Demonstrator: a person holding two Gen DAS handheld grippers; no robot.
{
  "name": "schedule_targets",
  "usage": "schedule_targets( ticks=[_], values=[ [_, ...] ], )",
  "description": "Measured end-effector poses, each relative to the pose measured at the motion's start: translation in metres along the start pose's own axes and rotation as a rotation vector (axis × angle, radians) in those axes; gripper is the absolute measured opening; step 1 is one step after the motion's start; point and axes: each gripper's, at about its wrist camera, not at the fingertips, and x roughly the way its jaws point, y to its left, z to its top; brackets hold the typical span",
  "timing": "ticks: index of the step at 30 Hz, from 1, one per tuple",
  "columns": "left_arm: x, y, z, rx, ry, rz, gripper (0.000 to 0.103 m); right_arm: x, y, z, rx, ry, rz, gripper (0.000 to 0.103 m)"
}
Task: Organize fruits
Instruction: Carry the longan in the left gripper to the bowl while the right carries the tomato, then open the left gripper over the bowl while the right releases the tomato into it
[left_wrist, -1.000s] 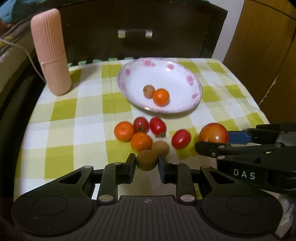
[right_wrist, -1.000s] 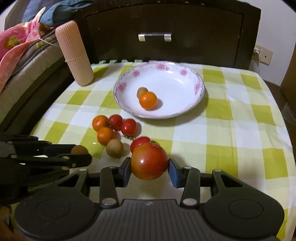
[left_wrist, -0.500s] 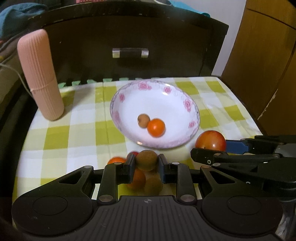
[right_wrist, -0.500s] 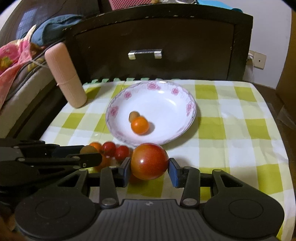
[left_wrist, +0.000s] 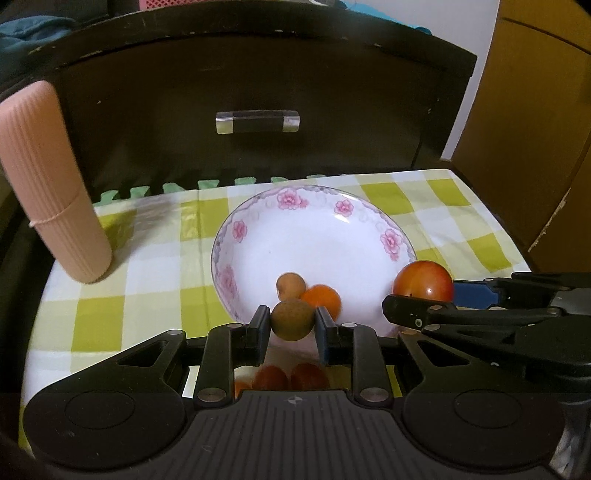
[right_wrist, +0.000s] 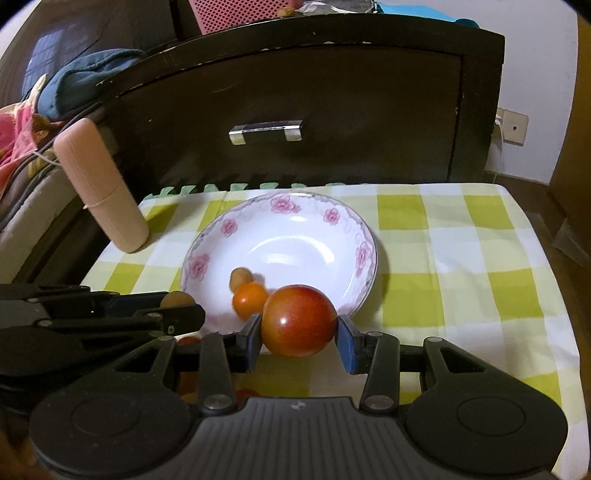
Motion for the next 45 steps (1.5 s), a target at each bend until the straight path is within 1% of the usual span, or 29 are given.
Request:
schedule_targets(
  ticks=[11, 25, 35, 37, 45],
  values=[
    [0.022, 0.006, 0.007, -0.004, 0.02, 0.018, 0.032, 0.03, -0.009, 0.01, 0.0, 0.008, 0.009, 0.04],
    [0.033, 0.008, 0.01, -0.008, 0.031, 0.035, 0.033, 0.044, -0.012, 0.013, -0.014, 0.006, 0.026, 0.041],
    [0.033, 0.01, 0.013, -0.021, 0.025, 0.037, 0.039, 0.046, -0.013, 0.015, -0.018, -0.002, 0.023, 0.041],
    [0.031, 0.012, 0.014, -0.027, 0.019, 0.037, 0.041, 0.044, -0.013, 0.016, -0.023, -0.019, 0.02, 0.041],
    [0.025, 0.011, 0.017, -0.028, -0.002, 0.036, 0.045, 0.036, -0.012, 0.019, -0.025, -0.047, 0.017, 0.042]
  ],
)
